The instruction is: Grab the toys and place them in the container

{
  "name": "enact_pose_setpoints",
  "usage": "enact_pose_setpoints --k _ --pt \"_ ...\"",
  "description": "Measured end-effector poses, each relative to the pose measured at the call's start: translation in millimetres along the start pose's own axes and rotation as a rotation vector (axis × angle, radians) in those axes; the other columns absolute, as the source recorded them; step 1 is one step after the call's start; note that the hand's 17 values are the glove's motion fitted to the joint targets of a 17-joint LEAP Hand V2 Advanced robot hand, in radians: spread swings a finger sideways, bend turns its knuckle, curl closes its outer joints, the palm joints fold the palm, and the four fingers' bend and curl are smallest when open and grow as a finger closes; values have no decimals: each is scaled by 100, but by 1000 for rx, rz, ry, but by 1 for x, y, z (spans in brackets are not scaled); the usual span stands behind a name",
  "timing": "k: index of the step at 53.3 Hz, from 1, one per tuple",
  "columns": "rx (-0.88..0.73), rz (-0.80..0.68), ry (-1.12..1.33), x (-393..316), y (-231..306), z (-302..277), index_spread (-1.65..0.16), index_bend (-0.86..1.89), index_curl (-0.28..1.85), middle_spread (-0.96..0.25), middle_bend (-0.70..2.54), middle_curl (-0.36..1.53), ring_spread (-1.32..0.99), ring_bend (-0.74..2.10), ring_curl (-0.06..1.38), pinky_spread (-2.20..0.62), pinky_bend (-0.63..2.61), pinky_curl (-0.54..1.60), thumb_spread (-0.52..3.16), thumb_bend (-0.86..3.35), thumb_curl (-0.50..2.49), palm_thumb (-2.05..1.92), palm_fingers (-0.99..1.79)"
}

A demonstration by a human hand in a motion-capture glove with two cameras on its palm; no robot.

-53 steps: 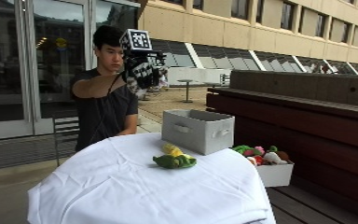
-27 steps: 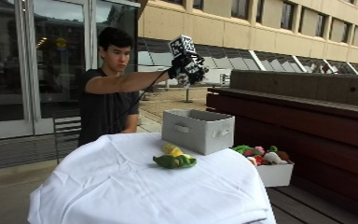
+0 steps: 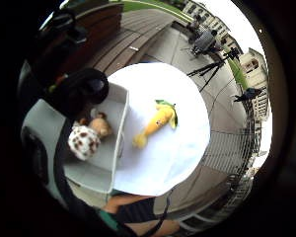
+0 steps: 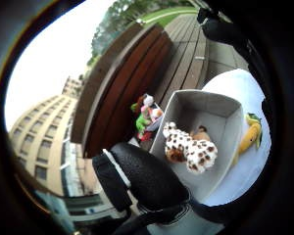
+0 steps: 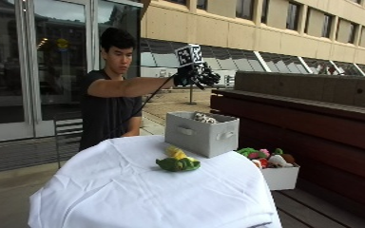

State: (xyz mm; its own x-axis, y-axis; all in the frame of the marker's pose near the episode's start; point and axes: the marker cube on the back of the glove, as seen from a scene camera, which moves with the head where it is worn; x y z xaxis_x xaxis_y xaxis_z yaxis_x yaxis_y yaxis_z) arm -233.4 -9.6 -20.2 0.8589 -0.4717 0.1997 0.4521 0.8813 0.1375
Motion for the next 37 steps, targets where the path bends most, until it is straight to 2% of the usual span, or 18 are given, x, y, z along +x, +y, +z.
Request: enact_pose_setpoints --k 11,19,29,37 --pt "26 29 126 81 -7 8 -33 17 60 -10 49 37 -20 88 27 -14 126 46 93 -14 24 -21 12" --pt "12 -16 175 145 -6 35 -35 20 59 -10 47 37 -22 75 23 -6 120 43 91 -15 19 -21 5" --pt "-3 -141 185 211 4 99 -37 22 58 -12 47 38 -27 71 22 -3 105 37 86 -16 15 -23 6" --pt "-26 -226 160 232 14 157 -38 27 58 -15 45 38 -32 70 22 -4 94 33 84 -16 12 -23 12"
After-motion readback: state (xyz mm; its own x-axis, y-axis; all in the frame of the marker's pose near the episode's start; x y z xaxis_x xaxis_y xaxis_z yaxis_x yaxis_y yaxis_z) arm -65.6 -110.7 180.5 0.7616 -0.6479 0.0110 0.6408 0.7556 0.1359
